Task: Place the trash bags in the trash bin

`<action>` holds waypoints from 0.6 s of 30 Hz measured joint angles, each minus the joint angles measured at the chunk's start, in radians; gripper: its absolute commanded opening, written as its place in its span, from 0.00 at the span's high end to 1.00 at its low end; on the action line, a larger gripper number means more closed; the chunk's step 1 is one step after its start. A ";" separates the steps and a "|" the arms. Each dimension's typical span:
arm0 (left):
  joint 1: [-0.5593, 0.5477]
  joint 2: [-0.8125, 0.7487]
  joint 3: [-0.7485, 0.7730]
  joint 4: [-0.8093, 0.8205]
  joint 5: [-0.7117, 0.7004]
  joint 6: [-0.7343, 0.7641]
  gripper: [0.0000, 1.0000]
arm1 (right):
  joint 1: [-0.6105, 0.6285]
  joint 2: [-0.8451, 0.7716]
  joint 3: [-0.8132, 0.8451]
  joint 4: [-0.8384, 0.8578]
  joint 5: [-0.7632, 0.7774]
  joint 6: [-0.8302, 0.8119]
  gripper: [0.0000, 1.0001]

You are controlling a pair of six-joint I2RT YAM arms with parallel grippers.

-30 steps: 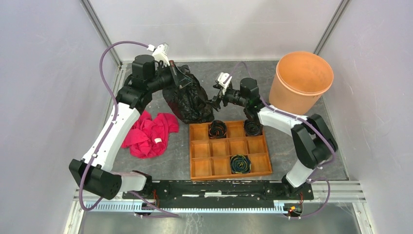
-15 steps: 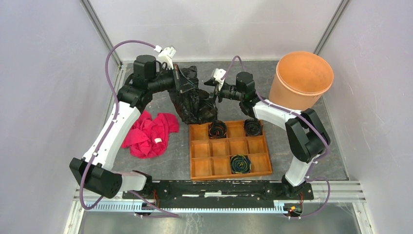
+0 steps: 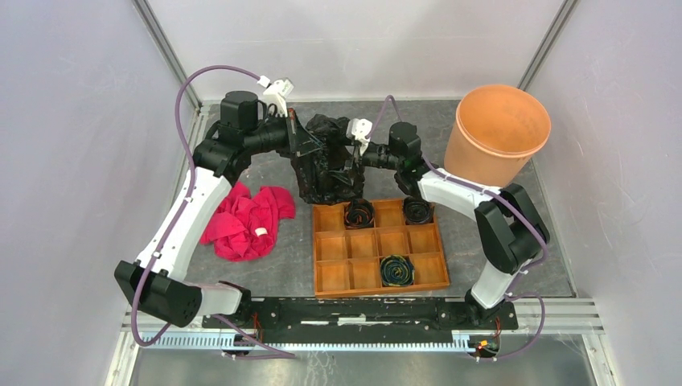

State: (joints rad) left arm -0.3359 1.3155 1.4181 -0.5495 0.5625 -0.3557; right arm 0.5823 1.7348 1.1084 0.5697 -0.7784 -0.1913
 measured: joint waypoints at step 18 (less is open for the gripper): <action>0.001 0.011 0.032 -0.067 -0.276 0.012 0.09 | -0.042 -0.019 -0.008 0.003 0.266 0.123 1.00</action>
State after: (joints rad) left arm -0.3347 1.3270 1.4498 -0.6167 0.2863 -0.3435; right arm 0.5404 1.7157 1.1007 0.5732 -0.5125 -0.0685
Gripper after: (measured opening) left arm 0.802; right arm 0.009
